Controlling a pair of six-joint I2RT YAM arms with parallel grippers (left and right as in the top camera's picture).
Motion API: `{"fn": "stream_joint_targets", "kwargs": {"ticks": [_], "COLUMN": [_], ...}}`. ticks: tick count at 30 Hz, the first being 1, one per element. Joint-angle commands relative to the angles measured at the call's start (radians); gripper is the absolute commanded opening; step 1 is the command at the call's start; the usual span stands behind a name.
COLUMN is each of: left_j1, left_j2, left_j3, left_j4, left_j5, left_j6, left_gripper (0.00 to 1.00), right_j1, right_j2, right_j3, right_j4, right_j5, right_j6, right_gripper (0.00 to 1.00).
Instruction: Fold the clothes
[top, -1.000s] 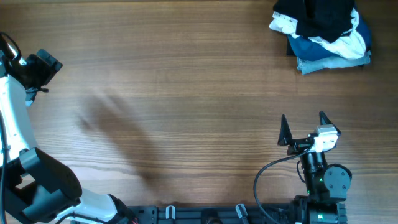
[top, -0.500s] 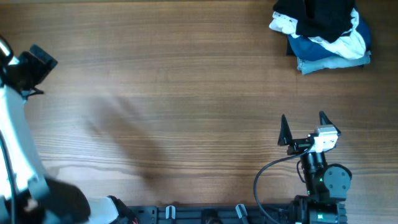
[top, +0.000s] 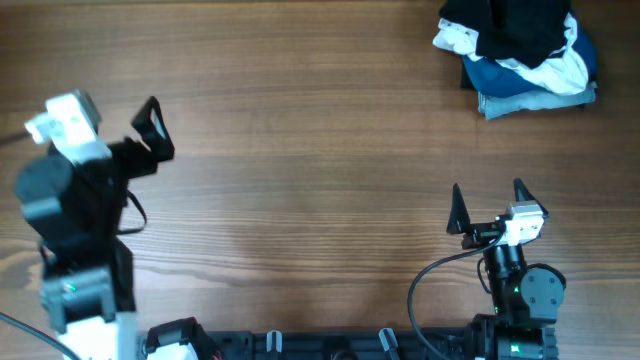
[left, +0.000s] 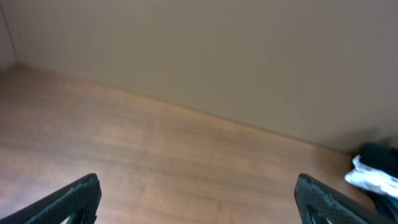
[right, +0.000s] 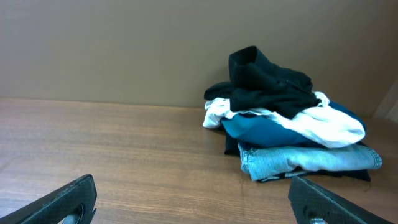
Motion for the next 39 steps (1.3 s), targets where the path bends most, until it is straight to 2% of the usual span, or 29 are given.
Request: {"fn": "stream_joint_targets", "kwargs": {"ticks": [1, 8, 15, 21, 24, 34, 39], "left_j1": [-0.005, -0.005, -0.024, -0.039, -0.039, -0.039, -0.039], "left_j2": [-0.182, -0.48, -0.698, -0.745, -0.768, -0.798, -0.798], "left_j3": [-0.272, -0.579, -0.727, -0.828, -0.832, -0.832, -0.832], "left_j4": [0.15, 0.227, 0.231, 0.394, 0.399, 0.205, 0.196], "left_j5": [0.044, 0.063, 0.056, -0.045, -0.092, -0.101, -0.101], "left_j6": [0.021, 0.018, 0.018, 0.018, 0.018, 0.016, 0.013], "left_gripper": [1.0, 1.0, 1.0, 1.0, 1.0, 1.0, 1.0], "right_j1": [0.002, 0.002, 0.002, 0.002, 0.002, 0.002, 0.002], "right_j2": [-0.01, -0.01, -0.01, -0.01, -0.01, -0.01, -0.01], "right_j3": [-0.003, -0.003, -0.003, -0.003, -0.003, -0.003, -0.003], "right_j4": [0.005, 0.005, 0.005, 0.005, 0.005, 0.005, 0.005], "right_j5": [0.018, 0.018, 0.018, 0.018, 0.018, 0.018, 0.018], "right_j6": [0.008, 0.008, 0.008, 0.008, 0.008, 0.008, 0.008], "right_gripper": [1.0, 1.0, 1.0, 1.0, 1.0, 1.0, 1.0]}}
